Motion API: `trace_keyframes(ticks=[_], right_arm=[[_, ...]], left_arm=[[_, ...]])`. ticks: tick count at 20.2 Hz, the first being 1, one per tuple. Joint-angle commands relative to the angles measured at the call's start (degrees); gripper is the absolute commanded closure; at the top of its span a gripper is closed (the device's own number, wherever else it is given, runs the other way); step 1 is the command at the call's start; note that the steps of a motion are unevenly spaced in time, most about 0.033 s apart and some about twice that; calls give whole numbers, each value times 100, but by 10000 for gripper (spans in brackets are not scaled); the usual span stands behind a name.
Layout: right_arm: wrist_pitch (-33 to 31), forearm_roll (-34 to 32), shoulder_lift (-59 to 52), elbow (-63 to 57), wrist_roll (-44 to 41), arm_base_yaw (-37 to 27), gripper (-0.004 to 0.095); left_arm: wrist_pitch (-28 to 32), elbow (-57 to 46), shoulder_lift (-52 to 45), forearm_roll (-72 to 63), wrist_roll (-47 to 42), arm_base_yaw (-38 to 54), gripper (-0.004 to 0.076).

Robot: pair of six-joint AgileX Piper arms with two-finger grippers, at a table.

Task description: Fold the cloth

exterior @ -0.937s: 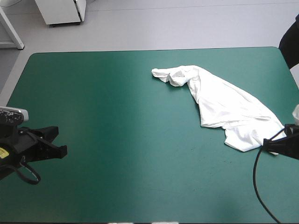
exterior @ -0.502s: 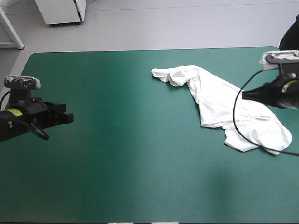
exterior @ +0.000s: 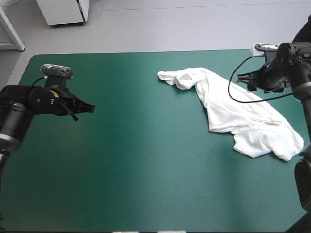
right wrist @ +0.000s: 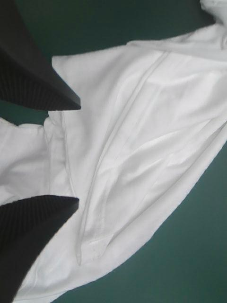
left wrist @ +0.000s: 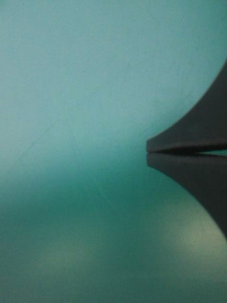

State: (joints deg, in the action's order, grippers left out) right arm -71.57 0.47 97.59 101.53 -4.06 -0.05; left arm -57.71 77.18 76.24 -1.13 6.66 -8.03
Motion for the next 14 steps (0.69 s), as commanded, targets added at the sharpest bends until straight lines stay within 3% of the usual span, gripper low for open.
trace_keyframes(ticks=[1, 3, 14], right_arm=[[73, 252, 122, 193, 121, -205, 390], [210, 282, 469, 193, 178, -205, 390], [547, 574, 2051, 193, 253, -151, 390]], left_arm=[[544, 205, 86, 252, -363, -342, 746], [803, 205, 270, -90, -371, -356, 746], [806, 205, 529, -114, -371, -356, 746]])
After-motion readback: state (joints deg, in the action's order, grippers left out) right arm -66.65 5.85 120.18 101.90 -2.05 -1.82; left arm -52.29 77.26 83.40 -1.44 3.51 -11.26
